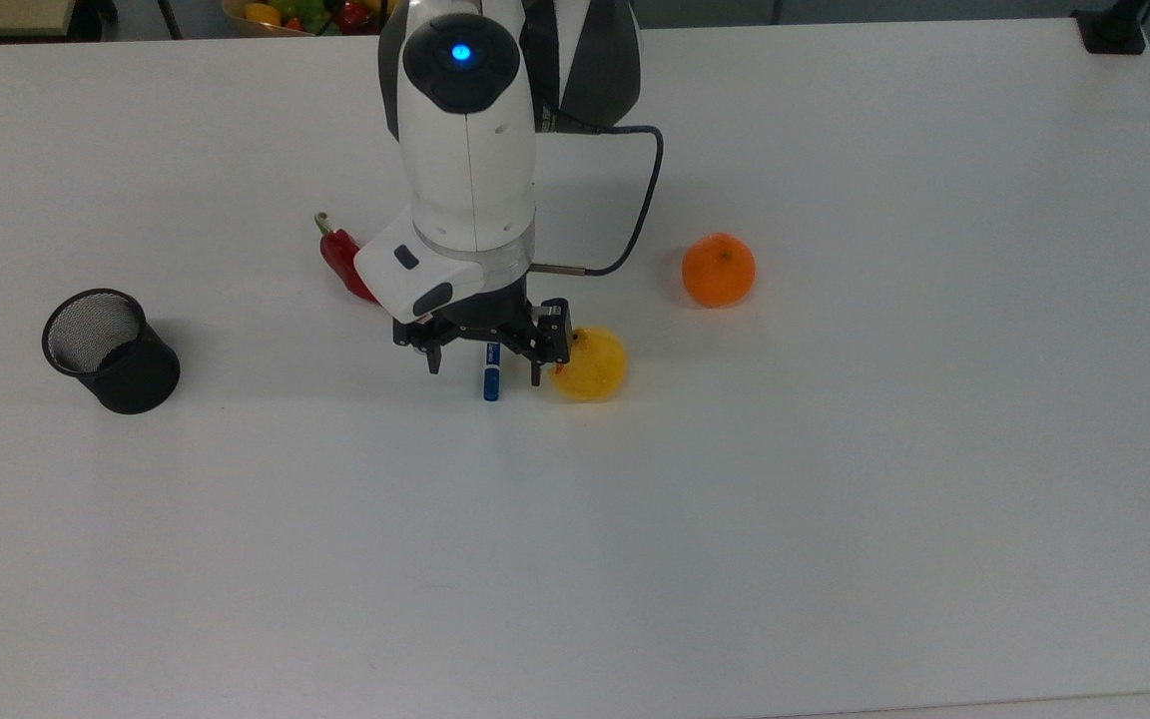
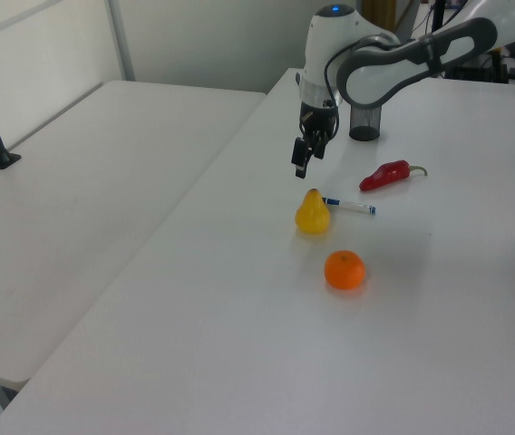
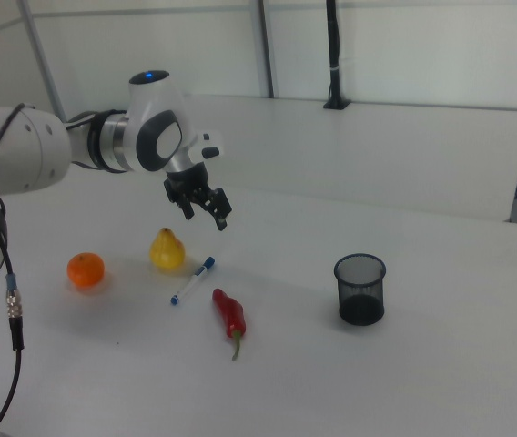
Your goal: Take marker pen
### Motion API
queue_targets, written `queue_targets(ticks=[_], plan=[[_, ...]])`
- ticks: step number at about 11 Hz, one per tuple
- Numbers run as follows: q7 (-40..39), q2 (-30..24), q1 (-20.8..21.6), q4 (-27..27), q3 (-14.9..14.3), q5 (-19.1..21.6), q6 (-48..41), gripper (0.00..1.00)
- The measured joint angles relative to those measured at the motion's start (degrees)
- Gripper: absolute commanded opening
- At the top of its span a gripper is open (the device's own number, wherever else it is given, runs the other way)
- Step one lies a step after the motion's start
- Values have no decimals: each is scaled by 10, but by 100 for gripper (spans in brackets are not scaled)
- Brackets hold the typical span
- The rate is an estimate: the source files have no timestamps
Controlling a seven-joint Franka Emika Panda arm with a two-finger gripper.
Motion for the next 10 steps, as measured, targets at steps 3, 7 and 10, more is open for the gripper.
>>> queue_targets(ticks=[3, 7, 10], plan=[[30, -50, -2, 2, -1, 11, -69, 100], [7, -138, -34, 2, -2, 76, -225, 100], [5, -173, -40, 1, -2, 80, -298, 100]])
